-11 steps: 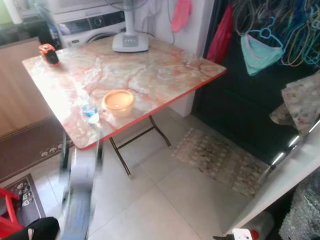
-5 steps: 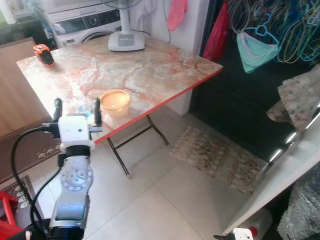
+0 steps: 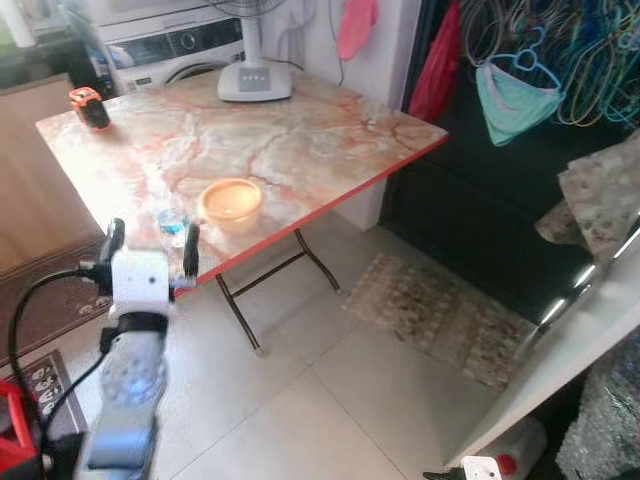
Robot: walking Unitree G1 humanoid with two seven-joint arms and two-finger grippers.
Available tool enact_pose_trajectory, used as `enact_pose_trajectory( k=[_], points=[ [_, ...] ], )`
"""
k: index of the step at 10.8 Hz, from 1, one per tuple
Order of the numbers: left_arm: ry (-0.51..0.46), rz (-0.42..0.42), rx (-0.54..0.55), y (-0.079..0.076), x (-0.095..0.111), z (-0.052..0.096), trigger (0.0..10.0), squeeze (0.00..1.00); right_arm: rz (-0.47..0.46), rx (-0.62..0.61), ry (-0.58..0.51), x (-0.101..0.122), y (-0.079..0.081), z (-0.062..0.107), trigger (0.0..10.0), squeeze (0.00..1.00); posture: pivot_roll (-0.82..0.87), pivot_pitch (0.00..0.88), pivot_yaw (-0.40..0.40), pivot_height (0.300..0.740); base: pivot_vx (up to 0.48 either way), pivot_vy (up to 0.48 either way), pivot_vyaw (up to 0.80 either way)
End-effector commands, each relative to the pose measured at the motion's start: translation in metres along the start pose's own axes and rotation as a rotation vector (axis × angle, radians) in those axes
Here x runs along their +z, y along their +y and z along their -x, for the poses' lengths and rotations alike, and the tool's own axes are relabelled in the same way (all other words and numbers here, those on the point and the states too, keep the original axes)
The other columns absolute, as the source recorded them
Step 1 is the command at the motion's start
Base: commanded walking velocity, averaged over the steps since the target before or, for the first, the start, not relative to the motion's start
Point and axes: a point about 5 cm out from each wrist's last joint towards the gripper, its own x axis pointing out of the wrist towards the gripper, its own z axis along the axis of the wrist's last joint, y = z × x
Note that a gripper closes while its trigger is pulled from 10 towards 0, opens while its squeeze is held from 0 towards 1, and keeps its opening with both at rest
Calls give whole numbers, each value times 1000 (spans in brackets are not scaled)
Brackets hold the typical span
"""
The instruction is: Restocking fridge
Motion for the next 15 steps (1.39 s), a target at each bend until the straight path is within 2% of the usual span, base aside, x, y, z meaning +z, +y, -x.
enact_pose_trajectory(
  k=[1, 2, 3, 4, 6, 7, 8, 9, 10, 11, 12, 13, 14, 15],
  points=[
    [-26, -21, -9, 2, 8, -2, 10000, 0, -13, -3, -5, -1, 2, 0, 10000, 0, 49, 0, 4, 740, 0, 0, 0],
    [-33, -26, 13, 9, 12, -3, 10000, 0, -8, 1, -1, -2, 4, 0, 10000, 0, 78, 0, -8, 740, 0, 0, 0],
    [-18, -38, 23, 10, 12, 2, 10000, 0, -35, -15, -3, -2, 4, 0, 10000, 0, 103, 0, -26, 740, 0, 0, 0],
    [-10, -33, 10, 4, 11, 10, 10000, 0, -26, -13, 2, -1, 5, -1, 10000, 0, 127, 0, -40, 740, 0, 0, 0],
    [11, -17, 24, 1, 11, 13, 10000, 0, -24, -26, -7, 5, 2, -1, 10000, 0, 115, 0, -22, 740, 0, 0, 0],
    [16, -3, 19, -6, 10, 11, 10000, 0, -71, -53, -22, 8, -5, -1, 10000, 0, 112, 0, -8, 740, 0, 0, 0],
    [-16, 25, -1, -14, 19, 2, 10000, 0, -63, -76, -24, 12, -15, 0, 10000, 0, 102, 0, 6, 740, 0, 0, 0],
    [-20, 32, -20, -15, 21, 3, 10000, 0, -116, -113, -38, 14, -19, 1, 10000, 0, 76, 0, 18, 740, 0, 0, 0],
    [4, 45, -18, -15, 16, 6, 10000, 0, -126, -115, -45, 15, -18, 1, 10000, 0, 60, 0, 35, 740, 0, 0, 0],
    [22, 72, 0, -13, 13, 3, 10000, 0, -134, -107, -48, 17, -16, 0, 10000, 0, 48, 0, 25, 740, 0, 0, 0],
    [21, 92, 32, -10, 11, -4, 10000, 0, -108, -83, -35, 18, -10, -1, 10000, 0, 54, 0, -2, 740, 0, 0, 0],
    [6, 95, 56, -10, 13, -9, 10000, 0, -72, -60, -19, 17, -3, -3, 10000, 0, 88, 0, -2, 740, 0, 0, 0],
    [-2, 111, 66, -12, 17, -11, 10000, 0, 0, -36, -12, 18, 0, -3, 10000, 0, 96, 0, 9, 740, 0, 0, 0],
    [-5, 123, 52, -15, 19, -12, 10000, 0, 24, -27, -13, 18, 0, -3, 10000, 0, 93, 0, 21, 740, 0, 0, 0]
  ],
)
